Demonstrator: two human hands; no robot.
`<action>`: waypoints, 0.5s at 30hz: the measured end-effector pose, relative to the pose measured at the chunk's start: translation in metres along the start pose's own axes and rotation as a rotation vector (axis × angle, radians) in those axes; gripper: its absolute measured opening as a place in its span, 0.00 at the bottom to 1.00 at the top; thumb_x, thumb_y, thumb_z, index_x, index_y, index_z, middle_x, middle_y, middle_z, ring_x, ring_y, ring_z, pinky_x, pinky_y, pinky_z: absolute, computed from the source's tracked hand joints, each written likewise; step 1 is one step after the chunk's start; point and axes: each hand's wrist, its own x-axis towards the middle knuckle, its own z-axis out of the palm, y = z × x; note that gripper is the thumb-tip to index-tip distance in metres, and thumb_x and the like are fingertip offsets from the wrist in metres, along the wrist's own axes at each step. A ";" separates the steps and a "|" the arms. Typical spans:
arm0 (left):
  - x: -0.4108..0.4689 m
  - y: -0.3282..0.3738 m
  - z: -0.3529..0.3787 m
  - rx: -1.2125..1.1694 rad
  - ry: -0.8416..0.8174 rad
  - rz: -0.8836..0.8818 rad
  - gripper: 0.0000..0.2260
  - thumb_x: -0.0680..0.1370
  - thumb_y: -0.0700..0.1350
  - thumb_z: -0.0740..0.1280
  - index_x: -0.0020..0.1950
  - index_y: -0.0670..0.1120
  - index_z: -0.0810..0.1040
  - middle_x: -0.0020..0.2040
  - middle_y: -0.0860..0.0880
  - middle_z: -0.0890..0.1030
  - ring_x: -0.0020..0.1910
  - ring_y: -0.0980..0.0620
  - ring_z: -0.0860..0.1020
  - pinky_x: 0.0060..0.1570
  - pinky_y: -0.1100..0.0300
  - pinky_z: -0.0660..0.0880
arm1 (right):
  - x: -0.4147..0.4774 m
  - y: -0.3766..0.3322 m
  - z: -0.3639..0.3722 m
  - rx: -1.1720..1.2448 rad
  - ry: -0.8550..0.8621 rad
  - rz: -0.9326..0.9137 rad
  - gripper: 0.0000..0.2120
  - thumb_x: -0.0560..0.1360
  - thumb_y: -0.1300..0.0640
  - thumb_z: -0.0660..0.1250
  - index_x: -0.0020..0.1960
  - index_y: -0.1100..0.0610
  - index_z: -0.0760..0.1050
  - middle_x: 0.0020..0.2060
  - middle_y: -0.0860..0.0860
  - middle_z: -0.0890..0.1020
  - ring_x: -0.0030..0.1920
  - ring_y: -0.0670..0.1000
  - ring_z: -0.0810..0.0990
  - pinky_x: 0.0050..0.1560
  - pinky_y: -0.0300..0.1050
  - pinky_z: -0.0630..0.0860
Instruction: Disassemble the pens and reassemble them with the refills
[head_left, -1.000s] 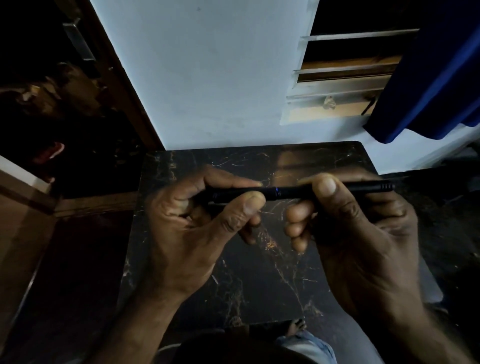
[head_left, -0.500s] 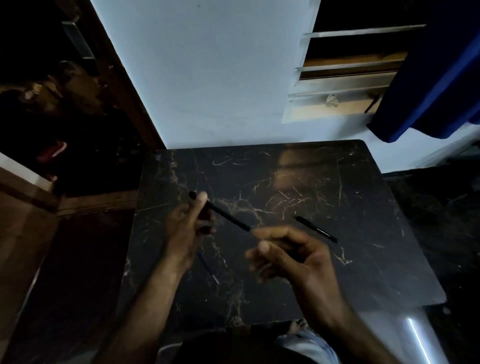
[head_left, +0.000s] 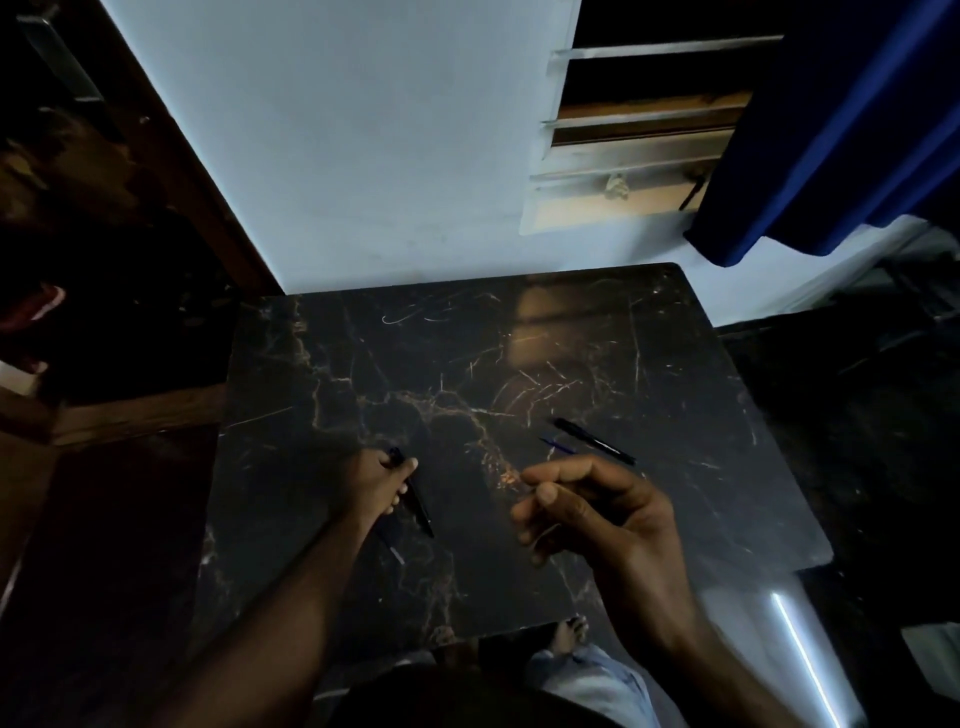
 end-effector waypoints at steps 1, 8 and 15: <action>0.000 0.001 0.000 0.018 0.015 0.006 0.17 0.81 0.48 0.75 0.35 0.42 0.78 0.32 0.42 0.83 0.22 0.49 0.74 0.23 0.63 0.72 | -0.001 0.001 -0.002 0.002 0.001 -0.002 0.07 0.78 0.64 0.69 0.53 0.65 0.83 0.42 0.67 0.85 0.38 0.61 0.84 0.36 0.51 0.81; -0.006 -0.006 -0.001 0.068 0.055 -0.024 0.18 0.78 0.50 0.77 0.35 0.43 0.77 0.31 0.40 0.85 0.22 0.48 0.77 0.23 0.61 0.75 | -0.006 0.004 -0.013 0.009 0.047 0.037 0.08 0.75 0.60 0.71 0.52 0.62 0.85 0.40 0.67 0.85 0.37 0.61 0.84 0.36 0.50 0.81; -0.015 -0.008 -0.007 0.065 0.129 -0.037 0.16 0.76 0.54 0.78 0.42 0.46 0.76 0.32 0.42 0.85 0.23 0.48 0.80 0.25 0.53 0.81 | 0.004 0.002 -0.018 -0.022 -0.007 0.026 0.08 0.76 0.59 0.71 0.52 0.63 0.84 0.41 0.66 0.85 0.38 0.61 0.84 0.36 0.50 0.80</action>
